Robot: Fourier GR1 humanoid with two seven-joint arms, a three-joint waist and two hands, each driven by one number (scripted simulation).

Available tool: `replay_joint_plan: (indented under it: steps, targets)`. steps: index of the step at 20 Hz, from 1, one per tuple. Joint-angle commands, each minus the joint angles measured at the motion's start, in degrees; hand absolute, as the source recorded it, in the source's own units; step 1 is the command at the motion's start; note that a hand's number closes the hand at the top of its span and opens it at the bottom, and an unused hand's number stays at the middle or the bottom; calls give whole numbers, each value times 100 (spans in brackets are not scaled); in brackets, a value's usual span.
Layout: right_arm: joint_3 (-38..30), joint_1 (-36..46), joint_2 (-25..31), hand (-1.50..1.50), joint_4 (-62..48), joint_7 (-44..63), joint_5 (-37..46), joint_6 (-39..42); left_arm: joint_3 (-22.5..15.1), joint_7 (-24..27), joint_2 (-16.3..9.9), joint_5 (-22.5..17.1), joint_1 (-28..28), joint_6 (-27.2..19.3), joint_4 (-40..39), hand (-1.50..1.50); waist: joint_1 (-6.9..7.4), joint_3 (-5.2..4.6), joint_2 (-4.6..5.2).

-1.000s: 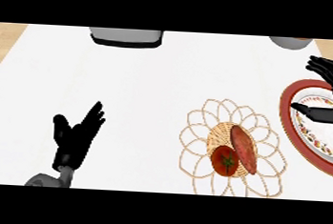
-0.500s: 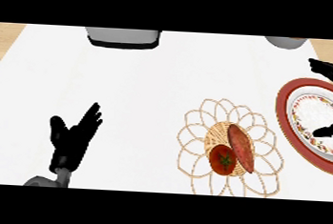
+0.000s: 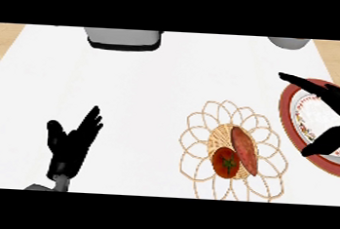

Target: Pick the sweet potato from the placemat and place it in the plate

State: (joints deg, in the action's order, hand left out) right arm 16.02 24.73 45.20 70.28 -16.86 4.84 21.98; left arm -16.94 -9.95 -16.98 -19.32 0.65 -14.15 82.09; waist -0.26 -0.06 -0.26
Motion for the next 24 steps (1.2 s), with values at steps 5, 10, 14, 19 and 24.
replay_joint_plan:
  steps: [5, 10, 14, 19, 24]
  targets:
    - [71, -640, -558, -150, 1153, 1112, 837, -354, 62, 221, 347, 243, -147, 122, -237, 0, 8, 4, 18]
    - [302, -1015, -900, -150, 1629, 1646, 1159, -65, 474, -73, 101, 168, 89, 366, -228, 0, 3, 4, 19]
    - [66, -942, -1250, -150, 1265, 1454, 1473, 310, 444, 172, 441, 457, 24, 420, -344, 0, 31, 6, 25]
    - [-219, -1230, -1552, -150, 1983, 1855, 1665, 604, 598, -158, 547, 573, 46, 518, -172, 0, 23, 5, 23]
    - [-65, -1454, -1616, -150, 1668, 1493, 2602, 130, 698, 165, 495, 686, -254, 689, -160, 0, 32, 6, 23]
